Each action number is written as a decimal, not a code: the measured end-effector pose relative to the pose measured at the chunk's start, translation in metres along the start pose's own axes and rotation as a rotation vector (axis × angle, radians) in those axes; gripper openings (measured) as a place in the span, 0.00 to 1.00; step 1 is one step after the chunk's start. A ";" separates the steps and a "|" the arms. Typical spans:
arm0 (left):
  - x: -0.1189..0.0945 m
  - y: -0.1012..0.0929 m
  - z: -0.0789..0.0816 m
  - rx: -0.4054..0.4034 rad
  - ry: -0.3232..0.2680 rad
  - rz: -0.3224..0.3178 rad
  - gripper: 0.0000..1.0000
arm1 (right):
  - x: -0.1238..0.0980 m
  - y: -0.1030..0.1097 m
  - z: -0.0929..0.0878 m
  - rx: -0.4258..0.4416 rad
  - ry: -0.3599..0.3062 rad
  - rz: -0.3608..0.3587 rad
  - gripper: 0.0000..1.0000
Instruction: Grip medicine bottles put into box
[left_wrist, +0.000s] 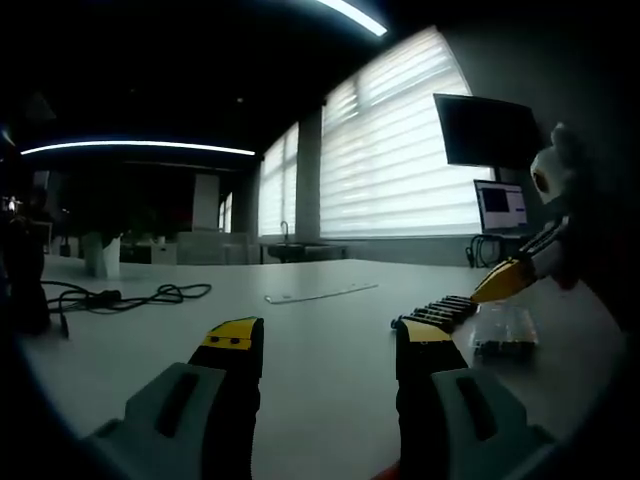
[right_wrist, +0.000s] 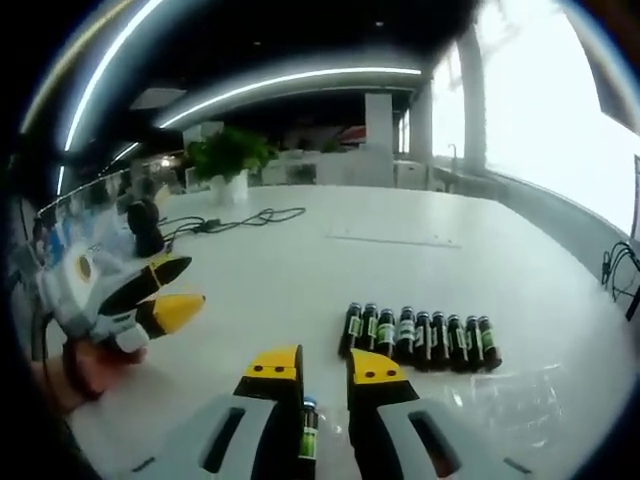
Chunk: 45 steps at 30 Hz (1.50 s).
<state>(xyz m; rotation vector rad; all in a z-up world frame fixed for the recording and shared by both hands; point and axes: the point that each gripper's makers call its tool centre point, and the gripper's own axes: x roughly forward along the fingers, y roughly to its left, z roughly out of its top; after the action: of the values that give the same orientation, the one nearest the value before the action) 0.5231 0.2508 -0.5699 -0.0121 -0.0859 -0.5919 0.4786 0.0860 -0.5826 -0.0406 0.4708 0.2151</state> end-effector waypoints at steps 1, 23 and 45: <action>0.000 0.000 0.000 0.001 0.000 -0.001 0.46 | 0.002 0.000 0.000 -0.003 0.001 0.001 0.13; 0.001 -0.001 0.001 0.003 -0.004 -0.007 0.46 | 0.046 -0.005 0.004 -0.054 0.048 -0.033 0.11; 0.000 0.001 0.003 -0.022 -0.021 -0.006 0.46 | 0.073 -0.013 -0.006 -0.089 0.116 -0.077 0.10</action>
<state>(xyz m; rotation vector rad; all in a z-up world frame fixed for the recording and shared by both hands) 0.5232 0.2522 -0.5672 -0.0392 -0.1000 -0.5985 0.5422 0.0877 -0.6217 -0.1585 0.5745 0.1579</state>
